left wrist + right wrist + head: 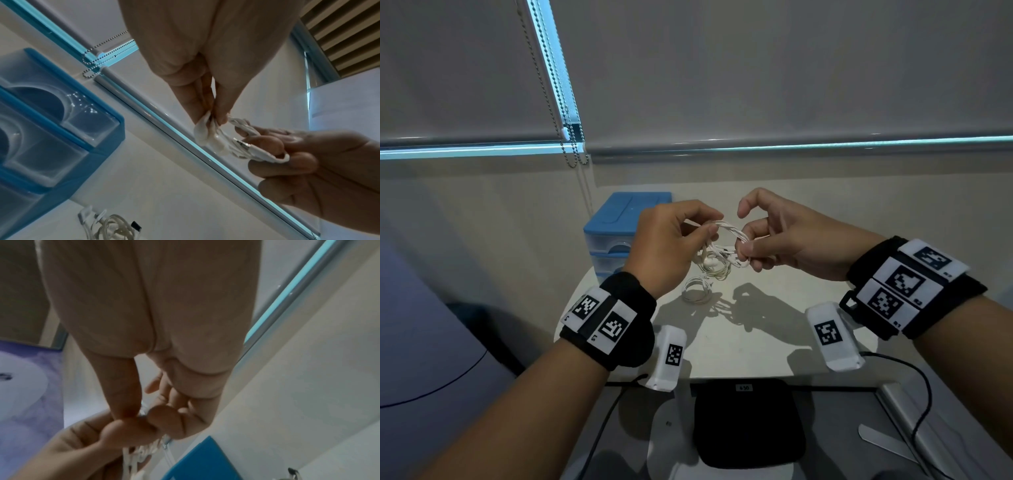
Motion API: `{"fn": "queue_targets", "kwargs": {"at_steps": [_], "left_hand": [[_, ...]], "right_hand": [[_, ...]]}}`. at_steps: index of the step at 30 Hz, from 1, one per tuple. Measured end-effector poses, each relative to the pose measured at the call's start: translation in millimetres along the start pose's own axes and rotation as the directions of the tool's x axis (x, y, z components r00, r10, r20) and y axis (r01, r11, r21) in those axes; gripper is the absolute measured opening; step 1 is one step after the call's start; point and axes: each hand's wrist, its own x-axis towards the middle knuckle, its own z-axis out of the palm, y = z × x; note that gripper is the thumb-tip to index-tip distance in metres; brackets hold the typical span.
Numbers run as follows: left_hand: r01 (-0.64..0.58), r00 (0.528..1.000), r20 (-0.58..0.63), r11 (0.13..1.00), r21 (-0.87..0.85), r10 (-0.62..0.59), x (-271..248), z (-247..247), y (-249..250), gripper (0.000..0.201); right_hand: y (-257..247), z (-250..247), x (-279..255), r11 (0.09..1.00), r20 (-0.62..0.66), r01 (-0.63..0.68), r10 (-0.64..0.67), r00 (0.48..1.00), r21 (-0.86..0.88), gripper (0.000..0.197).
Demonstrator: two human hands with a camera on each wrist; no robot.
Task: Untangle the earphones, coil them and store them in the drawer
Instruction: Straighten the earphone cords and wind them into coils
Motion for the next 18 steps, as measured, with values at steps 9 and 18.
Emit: {"fn": "queue_targets", "kwargs": {"at_steps": [9, 18], "left_hand": [[-0.067, 0.995, 0.084, 0.995, 0.071, 0.061, 1.9, 6.2, 9.5, 0.007], [-0.059, 0.996, 0.076, 0.979, 0.196, 0.045, 10.1, 1.8, -0.8, 0.006]], "right_hand": [[3.8, -16.1, -0.9, 0.985, 0.128, -0.112, 0.096, 0.987, 0.130, 0.041], [5.0, -15.4, -3.3, 0.977, -0.038, 0.065, -0.074, 0.997, -0.202, 0.037]]}}
